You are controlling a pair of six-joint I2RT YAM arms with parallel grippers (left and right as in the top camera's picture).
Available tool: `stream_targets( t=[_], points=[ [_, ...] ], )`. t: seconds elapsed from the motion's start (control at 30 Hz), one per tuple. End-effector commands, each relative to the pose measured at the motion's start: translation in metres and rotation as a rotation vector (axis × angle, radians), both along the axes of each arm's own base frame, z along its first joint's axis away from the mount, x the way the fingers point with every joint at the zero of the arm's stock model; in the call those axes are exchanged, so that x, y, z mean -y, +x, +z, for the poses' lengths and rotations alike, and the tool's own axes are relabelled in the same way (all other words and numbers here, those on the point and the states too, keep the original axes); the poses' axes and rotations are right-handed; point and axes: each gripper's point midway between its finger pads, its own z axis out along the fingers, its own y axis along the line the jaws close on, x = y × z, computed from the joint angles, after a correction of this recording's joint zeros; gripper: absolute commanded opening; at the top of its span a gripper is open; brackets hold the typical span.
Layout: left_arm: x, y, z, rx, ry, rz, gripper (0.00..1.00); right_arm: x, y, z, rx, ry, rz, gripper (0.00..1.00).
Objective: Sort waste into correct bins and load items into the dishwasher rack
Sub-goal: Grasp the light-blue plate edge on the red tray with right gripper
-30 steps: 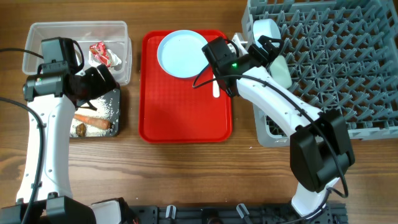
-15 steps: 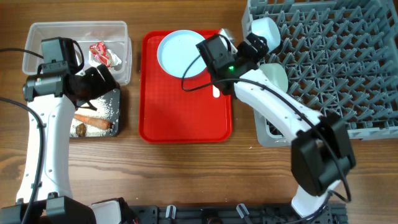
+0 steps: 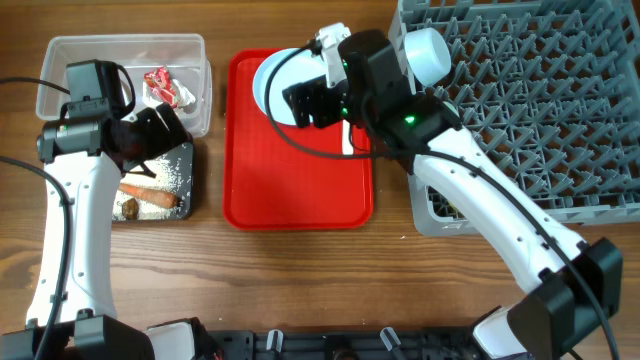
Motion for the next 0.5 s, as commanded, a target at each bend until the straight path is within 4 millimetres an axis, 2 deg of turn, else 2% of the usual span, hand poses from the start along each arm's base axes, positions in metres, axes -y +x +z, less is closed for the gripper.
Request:
stream_targets(
  t=[0.0,0.07,0.27,0.3,0.4,0.47],
  points=[
    [-0.001,0.005,0.004,0.015,-0.004,-0.001,1.00,0.014,0.021,-0.032,-0.172,0.107,-0.320,0.75],
    [-0.001,0.005,0.004,0.015,-0.004,-0.001,1.00,0.023,0.037,-0.054,-0.183,0.097,-0.446,0.72],
    [-0.001,0.005,0.004,0.015,-0.004,-0.001,1.00,0.019,0.051,-0.123,-0.295,0.082,-0.534,0.70],
    [-0.001,0.005,0.004,0.014,-0.004,-0.001,1.00,0.019,0.052,-0.138,-0.319,0.073,-0.550,0.68],
    [-0.001,0.005,0.004,0.015,-0.004,-0.001,1.00,0.020,0.051,-0.165,-0.360,0.047,-0.570,0.63],
    [-0.001,0.005,0.004,0.015,-0.004,-0.001,1.00,0.020,0.051,-0.178,-0.378,0.031,-0.577,0.54]
  ],
)
